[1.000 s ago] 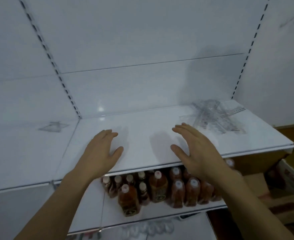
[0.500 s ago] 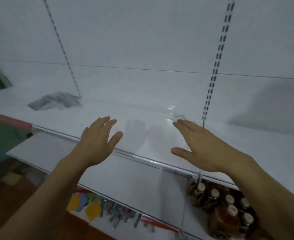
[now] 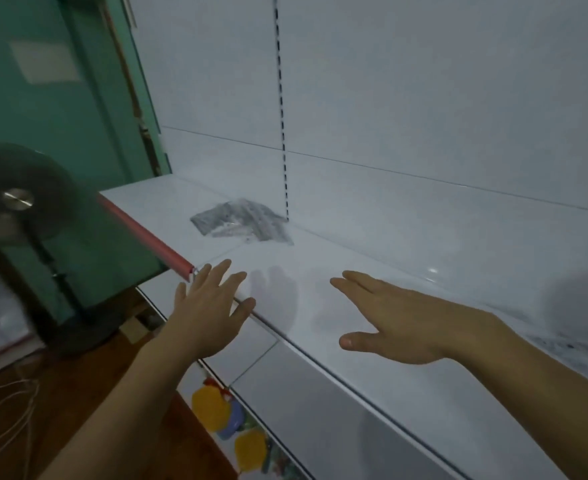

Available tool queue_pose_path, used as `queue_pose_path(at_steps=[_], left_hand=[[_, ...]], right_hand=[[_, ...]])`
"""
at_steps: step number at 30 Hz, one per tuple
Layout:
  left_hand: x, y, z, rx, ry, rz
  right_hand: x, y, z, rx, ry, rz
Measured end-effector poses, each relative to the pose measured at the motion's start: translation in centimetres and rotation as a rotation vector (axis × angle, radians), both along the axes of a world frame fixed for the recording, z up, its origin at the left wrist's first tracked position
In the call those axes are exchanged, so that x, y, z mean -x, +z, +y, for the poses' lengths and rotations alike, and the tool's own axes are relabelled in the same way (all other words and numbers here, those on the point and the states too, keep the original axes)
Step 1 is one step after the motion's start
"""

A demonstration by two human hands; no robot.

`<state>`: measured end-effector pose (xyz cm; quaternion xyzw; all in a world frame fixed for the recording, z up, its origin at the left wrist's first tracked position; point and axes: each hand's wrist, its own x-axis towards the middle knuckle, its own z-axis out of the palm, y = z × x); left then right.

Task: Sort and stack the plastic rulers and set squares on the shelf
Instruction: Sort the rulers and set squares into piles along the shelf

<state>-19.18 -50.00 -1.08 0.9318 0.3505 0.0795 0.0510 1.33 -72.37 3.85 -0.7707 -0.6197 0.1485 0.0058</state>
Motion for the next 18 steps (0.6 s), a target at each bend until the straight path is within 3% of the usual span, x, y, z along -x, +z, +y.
queue_pose_path(at_steps=[8, 12, 18], left_hand=[[-2.9, 0.7, 8.5, 0.008, 0.104, -0.016], [-2.8, -0.4, 12.2, 0.038, 0.152, 0.066], [-5.3, -0.7, 17.7, 0.040, 0.095, 0.024]], right_hand=[[-4.0, 0.1, 12.7, 0.036, 0.071, 0.050], [-4.2, -1.4, 17.3, 0.081, 0.098, 0.101], [-5.8, -2.8, 22.6, -0.002, 0.054, 0.109]])
